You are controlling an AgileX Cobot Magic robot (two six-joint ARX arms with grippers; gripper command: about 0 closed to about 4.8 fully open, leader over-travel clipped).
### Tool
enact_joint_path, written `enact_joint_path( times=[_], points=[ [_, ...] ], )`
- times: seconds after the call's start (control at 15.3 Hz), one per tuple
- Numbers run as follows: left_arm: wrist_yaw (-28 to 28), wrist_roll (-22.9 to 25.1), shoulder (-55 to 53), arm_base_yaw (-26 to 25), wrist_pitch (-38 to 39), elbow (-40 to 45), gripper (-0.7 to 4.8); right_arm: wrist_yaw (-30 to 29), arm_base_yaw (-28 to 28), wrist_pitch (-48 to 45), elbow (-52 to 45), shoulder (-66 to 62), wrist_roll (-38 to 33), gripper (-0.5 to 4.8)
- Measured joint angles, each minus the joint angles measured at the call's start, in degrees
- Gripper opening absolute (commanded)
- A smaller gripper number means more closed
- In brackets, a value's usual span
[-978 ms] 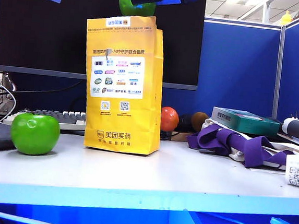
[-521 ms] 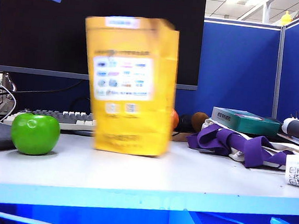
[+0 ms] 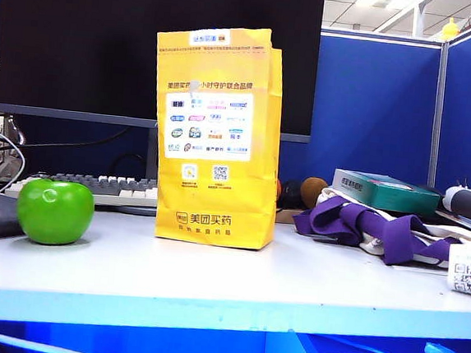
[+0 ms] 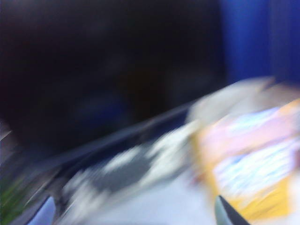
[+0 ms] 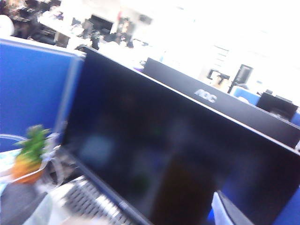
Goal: Pick up the green apple and throw it into the yellow paper bag.
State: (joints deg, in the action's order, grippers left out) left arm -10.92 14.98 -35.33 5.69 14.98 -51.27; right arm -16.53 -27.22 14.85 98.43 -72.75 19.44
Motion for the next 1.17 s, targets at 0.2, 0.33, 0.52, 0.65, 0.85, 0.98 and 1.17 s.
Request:
enact_joint_path(
  times=[0.2,0.33,0.52,0.65,0.85,0.98,1.17],
  points=[
    [-4.5,0.0,6.3,-9.2,9.4,0.2,4.79,0.0,0.0,6.5,-9.1,8.9,1.2,4.79],
    [-8.0,-0.2,12.0,-9.2,10.1,0.6,4.79,3.8,0.0,5.6,-25.9,18.5,0.7,4.79],
    [-10.0,-3.0,18.3,-9.2,9.8,6.0,4.79,5.0,0.0,-6.5,-48.0,32.0,-6.7,4.79],
    [-10.1,-5.6,23.3,-9.2,11.6,10.1,4.79,5.2,-0.1,-13.3,-60.6,40.5,-11.0,4.79],
    [-10.1,-6.0,32.0,-9.3,13.3,12.4,4.79,6.0,-0.1,-17.5,-70.2,49.8,-13.0,4.79],
    [-10.0,-7.3,34.9,-9.3,17.4,14.7,4.79,5.8,-0.1,-18.9,-75.8,53.6,-15.9,4.79],
    [-8.6,-8.0,34.9,-9.3,18.7,17.3,4.79,8.6,-0.1,-18.8,-81.2,54.9,-16.7,4.79]
  ],
)
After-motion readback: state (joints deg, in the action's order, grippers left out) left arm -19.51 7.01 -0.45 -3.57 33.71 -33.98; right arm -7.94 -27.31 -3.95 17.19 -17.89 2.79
